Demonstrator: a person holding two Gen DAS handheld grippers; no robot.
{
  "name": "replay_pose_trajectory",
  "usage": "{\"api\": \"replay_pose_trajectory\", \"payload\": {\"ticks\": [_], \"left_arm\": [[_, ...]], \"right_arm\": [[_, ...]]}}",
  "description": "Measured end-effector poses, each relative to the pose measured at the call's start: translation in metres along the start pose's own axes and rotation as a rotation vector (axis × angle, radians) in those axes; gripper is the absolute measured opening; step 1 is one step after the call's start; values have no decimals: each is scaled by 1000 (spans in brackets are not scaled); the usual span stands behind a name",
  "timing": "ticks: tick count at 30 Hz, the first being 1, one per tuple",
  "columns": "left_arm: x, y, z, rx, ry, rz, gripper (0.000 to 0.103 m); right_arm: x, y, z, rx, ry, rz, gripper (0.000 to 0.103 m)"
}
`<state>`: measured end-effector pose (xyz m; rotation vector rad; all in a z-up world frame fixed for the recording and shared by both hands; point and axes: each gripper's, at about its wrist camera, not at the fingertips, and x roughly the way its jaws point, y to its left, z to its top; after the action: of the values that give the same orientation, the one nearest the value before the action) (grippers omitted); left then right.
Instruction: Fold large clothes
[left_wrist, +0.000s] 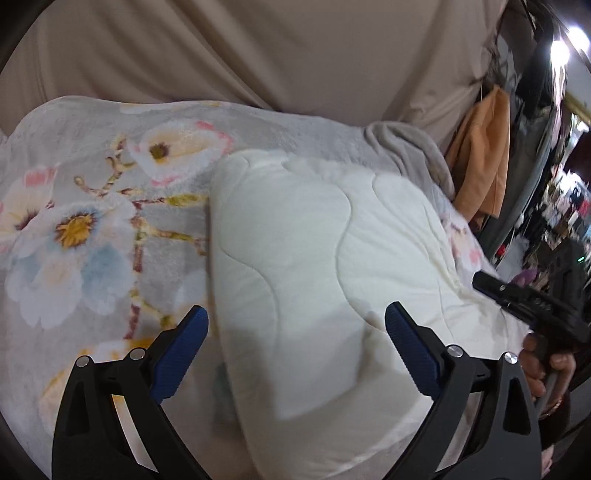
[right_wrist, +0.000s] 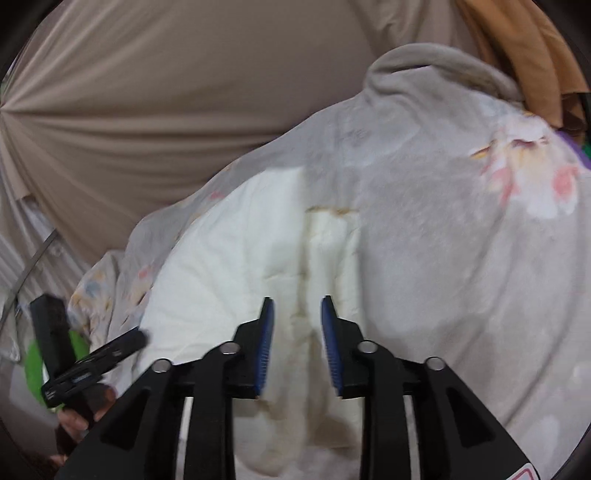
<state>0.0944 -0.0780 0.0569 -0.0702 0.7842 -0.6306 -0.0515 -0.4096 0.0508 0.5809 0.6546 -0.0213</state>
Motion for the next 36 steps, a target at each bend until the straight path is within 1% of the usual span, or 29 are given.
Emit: {"api": "replay_pose_trajectory", "payload": {"ticks": [1,2,4,6,7,10,12,15,16,17,18,19,20,21,22,23,26,29,31,32,36], "left_arm": [[-5,7,0,-18,0,-3,95],[-7,11,0,-32,6,-8,95],[-3,25,-4,-78,55,-32,95],[7,37,-14,-136,119,-67,95],[13,42,-18,-167,144,-87,95],[22,52,-23,-257,172,-164,95],[28,48,-20,-267,181,-194,96],[41,33,-15,-225,191,-216,98],[45,29,-14,-213,193,-212,98],[48,25,-13,-203,190,-205,98],[50,20,-12,-189,185,-193,98],[51,17,-10,-177,178,-186,98],[49,11,-8,-159,169,-181,95],[45,6,-5,-138,159,-172,92],[41,2,-2,-105,146,-162,85],[36,-3,1,-75,130,-154,78],[20,-15,13,1,84,-155,65],[-2,-27,27,69,24,-182,60],[-24,-39,39,128,-45,-195,59],[-40,-44,46,158,-93,-206,59],[-94,-54,71,234,-256,-241,59]], "right_arm": [[6,-5,1,11,33,-14,43],[18,-11,1,29,84,-6,43],[37,-17,-4,69,155,47,44],[46,-19,-8,84,196,107,46],[49,-18,-9,87,204,116,50],[56,-11,-11,73,224,122,54],[66,-9,-10,65,249,121,55],[77,-10,-11,76,268,142,56],[78,-9,-11,73,265,144,52],[77,-7,-13,64,255,150,49],[76,-5,-13,57,247,161,40],[75,-3,-13,50,237,176,28],[72,-1,-14,45,222,199,23],[68,2,-15,43,203,204,19],[63,6,-15,26,182,193,17],[58,11,-13,7,159,186,16],[30,29,-9,-44,67,197,15],[-8,53,-1,-104,-51,203,15],[-32,70,5,-146,-128,203,14],[-48,80,9,-171,-173,206,14],[-100,117,27,-246,-322,253,14]]}}
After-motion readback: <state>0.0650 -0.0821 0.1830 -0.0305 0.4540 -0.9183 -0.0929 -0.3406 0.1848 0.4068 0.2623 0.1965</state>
